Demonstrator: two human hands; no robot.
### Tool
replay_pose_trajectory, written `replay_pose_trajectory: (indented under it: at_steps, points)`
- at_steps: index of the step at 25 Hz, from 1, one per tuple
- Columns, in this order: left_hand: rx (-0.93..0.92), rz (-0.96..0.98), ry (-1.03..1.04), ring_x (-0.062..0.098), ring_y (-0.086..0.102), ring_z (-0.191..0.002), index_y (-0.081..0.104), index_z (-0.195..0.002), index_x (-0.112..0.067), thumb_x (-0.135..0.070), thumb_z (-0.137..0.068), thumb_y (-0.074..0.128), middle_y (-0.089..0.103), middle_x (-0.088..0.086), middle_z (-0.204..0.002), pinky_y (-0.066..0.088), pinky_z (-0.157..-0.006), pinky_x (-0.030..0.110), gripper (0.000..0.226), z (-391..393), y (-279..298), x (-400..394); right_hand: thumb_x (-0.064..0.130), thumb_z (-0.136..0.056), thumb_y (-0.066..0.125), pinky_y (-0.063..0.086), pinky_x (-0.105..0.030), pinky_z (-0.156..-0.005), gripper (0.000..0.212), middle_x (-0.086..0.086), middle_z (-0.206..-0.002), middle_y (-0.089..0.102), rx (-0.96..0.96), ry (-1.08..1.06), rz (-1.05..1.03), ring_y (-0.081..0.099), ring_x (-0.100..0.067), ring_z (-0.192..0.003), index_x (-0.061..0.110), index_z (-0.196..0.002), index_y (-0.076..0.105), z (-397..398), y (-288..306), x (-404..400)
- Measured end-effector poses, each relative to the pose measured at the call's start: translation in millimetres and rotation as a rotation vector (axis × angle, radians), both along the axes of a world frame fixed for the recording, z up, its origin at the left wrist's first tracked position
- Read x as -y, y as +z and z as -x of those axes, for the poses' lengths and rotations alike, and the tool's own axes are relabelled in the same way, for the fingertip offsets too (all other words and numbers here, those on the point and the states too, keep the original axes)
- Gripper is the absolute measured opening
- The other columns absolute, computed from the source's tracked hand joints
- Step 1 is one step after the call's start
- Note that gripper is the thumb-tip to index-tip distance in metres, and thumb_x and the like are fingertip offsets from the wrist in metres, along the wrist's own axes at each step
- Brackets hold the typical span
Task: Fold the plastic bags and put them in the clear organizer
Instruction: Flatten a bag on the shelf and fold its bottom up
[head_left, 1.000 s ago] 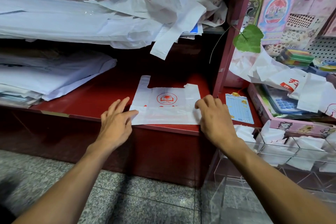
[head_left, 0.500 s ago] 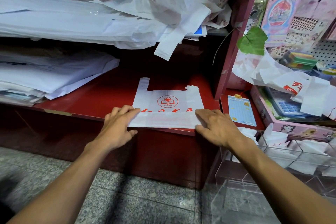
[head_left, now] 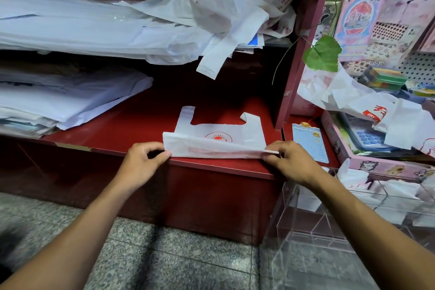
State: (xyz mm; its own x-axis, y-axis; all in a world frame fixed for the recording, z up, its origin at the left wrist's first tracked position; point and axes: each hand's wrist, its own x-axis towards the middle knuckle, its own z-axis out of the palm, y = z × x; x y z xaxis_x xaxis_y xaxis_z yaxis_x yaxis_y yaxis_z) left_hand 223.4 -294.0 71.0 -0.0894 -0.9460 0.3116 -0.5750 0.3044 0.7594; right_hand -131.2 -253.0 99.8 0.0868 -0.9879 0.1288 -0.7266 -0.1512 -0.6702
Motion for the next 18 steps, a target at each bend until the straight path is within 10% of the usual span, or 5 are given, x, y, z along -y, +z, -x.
replay_pose_trajectory:
  at_steps: [7, 12, 18]
  points:
    - [-0.181, -0.135, 0.108, 0.014, 0.056, -0.071, 0.067, -0.076, -0.01, -0.031, -0.084, 0.073, 0.067, 0.017, -0.079, 0.04, -0.07, 0.032, 0.023, 18, 3, 1, 0.023, -0.09, 0.062, 0.053, -0.039, -0.076, 0.018, -0.011, -0.085, 0.072, 0.15, -0.298, -0.071, 0.066, -0.028, -0.081, 0.006, -0.089, 0.068, -16, -5, 15]
    - [-0.12, -0.141, 0.181, 0.012, 0.064, -0.071, 0.058, -0.111, -0.033, -0.016, -0.082, 0.076, 0.067, 0.004, -0.068, 0.044, -0.077, 0.026, 0.039, 25, 9, -1, 0.017, -0.086, 0.067, 0.052, -0.035, -0.073, 0.03, -0.001, -0.089, 0.063, 0.029, -0.366, -0.081, 0.063, -0.024, -0.084, 0.017, -0.113, 0.053, -22, -4, 19]
    - [0.204, -0.086, 0.056, 0.002, 0.054, -0.074, 0.069, -0.099, -0.041, -0.045, -0.072, 0.083, 0.055, -0.01, -0.073, 0.041, -0.085, 0.039, 0.03, 15, 7, -3, 0.018, -0.091, 0.059, 0.046, -0.04, -0.083, 0.032, 0.0, -0.129, 0.05, -0.431, -0.119, 0.293, 0.049, -0.025, -0.107, 0.022, -0.123, 0.056, -24, -7, 5]
